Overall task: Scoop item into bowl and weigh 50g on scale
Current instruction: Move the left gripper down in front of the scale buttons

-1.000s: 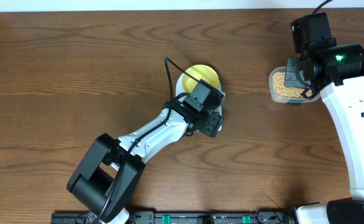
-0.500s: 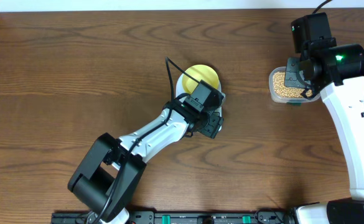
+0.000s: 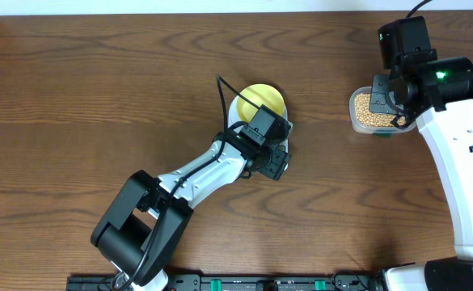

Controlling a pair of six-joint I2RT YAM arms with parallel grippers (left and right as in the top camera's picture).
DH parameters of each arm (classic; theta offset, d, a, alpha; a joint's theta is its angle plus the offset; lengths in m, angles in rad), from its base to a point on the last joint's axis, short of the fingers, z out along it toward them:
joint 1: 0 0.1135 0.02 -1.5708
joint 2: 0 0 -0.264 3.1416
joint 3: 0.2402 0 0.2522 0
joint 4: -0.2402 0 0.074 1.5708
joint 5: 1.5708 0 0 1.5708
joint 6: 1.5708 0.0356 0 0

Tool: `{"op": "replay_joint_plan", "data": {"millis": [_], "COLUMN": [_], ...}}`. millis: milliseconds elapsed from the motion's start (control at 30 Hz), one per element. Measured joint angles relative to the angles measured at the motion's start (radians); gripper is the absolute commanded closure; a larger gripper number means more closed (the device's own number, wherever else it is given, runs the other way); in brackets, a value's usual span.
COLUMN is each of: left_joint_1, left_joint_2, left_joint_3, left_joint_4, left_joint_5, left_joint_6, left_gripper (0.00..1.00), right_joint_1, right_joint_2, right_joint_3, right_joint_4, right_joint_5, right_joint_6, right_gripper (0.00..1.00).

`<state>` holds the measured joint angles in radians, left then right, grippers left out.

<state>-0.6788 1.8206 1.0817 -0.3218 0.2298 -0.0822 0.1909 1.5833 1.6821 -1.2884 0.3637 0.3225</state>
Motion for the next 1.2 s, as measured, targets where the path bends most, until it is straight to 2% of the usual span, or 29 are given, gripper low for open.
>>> {"op": "replay_joint_plan", "data": {"millis": [900,1200], "left_joint_1": [0.000,0.000], "left_joint_2": [-0.002,-0.157], "left_joint_3": [0.000,0.000], "left_joint_4": [0.009,-0.044], "left_joint_5": [0.000,-0.027], "left_joint_6": [0.000,0.000], "left_gripper": [0.32,0.32], "right_joint_1": [0.000,0.000], "right_joint_2": [0.000,0.000], "right_joint_3": [0.000,0.000], "right_joint_4": [0.010,0.014], "right_joint_5": [0.000,0.000], "right_joint_6": [0.000,0.000], "right_gripper": [0.99,0.99]}}
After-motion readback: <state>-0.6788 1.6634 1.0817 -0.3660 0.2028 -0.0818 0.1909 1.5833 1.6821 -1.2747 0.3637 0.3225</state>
